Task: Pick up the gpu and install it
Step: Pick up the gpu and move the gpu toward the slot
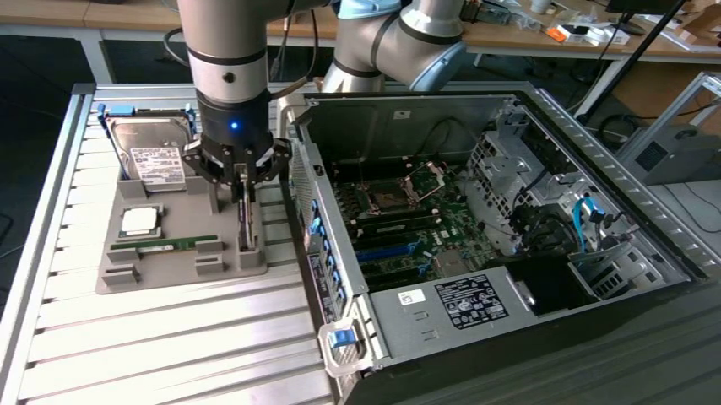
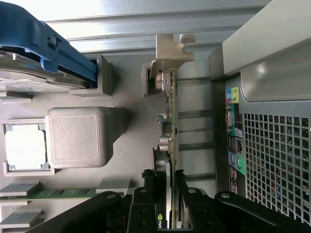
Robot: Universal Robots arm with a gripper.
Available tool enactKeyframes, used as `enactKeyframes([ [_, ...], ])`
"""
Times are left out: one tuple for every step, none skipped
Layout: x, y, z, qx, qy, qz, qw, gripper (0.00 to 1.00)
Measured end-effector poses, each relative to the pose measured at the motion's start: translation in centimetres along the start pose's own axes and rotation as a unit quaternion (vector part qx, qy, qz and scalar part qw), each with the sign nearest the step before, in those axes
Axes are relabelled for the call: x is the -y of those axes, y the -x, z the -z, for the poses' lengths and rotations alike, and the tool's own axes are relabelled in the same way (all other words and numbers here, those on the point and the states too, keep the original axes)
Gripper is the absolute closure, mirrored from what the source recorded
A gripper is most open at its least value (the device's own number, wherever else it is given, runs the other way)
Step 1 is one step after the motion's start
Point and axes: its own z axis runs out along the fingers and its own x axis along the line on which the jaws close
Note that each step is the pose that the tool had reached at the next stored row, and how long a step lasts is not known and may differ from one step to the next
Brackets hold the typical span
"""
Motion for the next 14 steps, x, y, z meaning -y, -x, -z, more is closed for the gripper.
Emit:
enactKeyframes([
  [0.00, 0.00, 0.03, 0.0001, 0.0000, 0.000, 1.0000, 0.73],
  [0.00, 0.00, 0.07, 0.0000, 0.0000, 0.000, 1.0000, 0.73],
  [0.00, 0.00, 0.10, 0.0000, 0.0000, 0.000, 1.0000, 0.73],
  [0.00, 0.00, 0.13, 0.0000, 0.0000, 0.000, 1.0000, 0.73],
  [0.00, 0.00, 0.17, 0.0000, 0.0000, 0.000, 1.0000, 0.73],
  [0.00, 0.00, 0.21, 0.0000, 0.0000, 0.000, 1.0000, 0.73],
  [0.00, 0.01, 0.25, 0.0000, 0.0000, 0.000, 1.0000, 0.73],
  [0.00, 0.01, 0.29, 0.0000, 0.0000, 0.000, 1.0000, 0.73],
  [0.00, 0.01, 0.33, 0.0000, 0.0000, 0.000, 1.0000, 0.73],
  [0.00, 0.01, 0.35, 0.0000, 0.0000, 0.000, 1.0000, 0.73],
  [0.00, 0.01, 0.38, 0.0000, 0.0000, 0.000, 1.0000, 0.73],
  [0.00, 0.01, 0.42, 0.0000, 0.0000, 0.000, 1.0000, 0.73],
  [0.00, 0.01, 0.45, 0.0000, 0.0000, 0.000, 1.0000, 0.73],
  [0.00, 0.01, 0.49, 0.0000, 0.0000, 0.000, 1.0000, 0.73],
])
